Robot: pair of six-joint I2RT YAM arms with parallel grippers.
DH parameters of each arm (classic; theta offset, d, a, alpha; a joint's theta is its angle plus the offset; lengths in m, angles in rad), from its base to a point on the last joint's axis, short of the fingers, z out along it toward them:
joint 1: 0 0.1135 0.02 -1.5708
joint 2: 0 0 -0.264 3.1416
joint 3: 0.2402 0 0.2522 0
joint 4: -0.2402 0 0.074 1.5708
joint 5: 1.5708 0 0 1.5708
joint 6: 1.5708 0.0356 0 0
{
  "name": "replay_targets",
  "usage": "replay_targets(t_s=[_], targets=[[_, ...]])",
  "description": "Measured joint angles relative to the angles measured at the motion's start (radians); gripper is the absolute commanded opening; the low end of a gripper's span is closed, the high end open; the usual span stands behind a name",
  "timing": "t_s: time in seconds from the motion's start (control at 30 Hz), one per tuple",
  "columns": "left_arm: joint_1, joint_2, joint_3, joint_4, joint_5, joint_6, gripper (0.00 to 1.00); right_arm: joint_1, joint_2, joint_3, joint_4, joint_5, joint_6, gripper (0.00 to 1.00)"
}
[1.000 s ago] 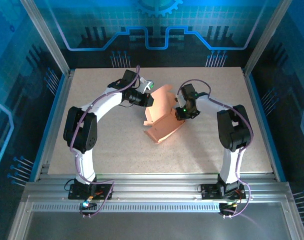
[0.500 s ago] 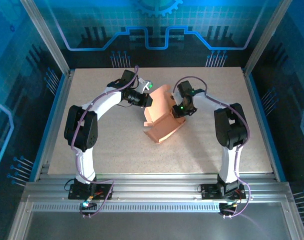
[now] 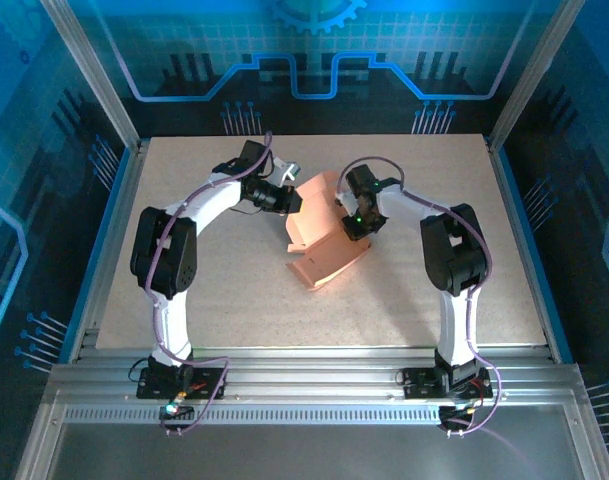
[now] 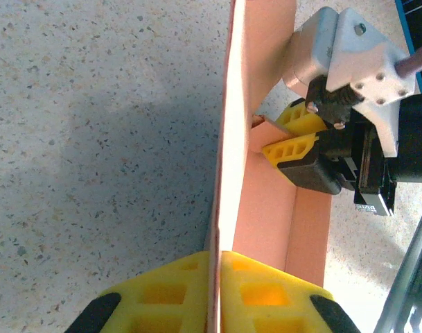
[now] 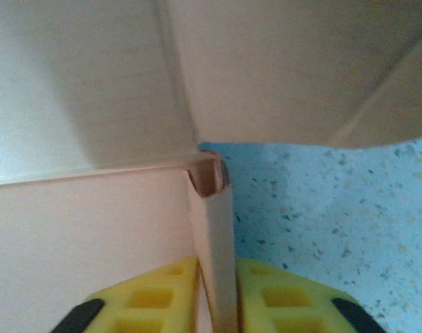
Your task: Fold the paper box
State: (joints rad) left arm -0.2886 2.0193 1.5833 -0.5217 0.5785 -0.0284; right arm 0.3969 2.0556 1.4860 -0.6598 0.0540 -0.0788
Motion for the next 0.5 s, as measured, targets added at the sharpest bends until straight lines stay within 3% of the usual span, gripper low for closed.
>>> replay_targets(t_s=[0.07, 0.37, 0.5], targets=[[0.003, 0.005, 0.005, -0.005, 0.003, 0.000, 0.11, 0.004, 0.000, 0.001, -0.005, 0.020, -0.014, 0.00], [0.017, 0.024, 0.012, -0.013, 0.007, -0.013, 0.14, 0.048, 0.000, 0.002, -0.006, 0.136, -0.035, 0.00], [0.029, 0.039, 0.013, -0.018, 0.001, -0.041, 0.52, 0.061, 0.000, 0.002, -0.005, 0.172, -0.038, 0.00]])
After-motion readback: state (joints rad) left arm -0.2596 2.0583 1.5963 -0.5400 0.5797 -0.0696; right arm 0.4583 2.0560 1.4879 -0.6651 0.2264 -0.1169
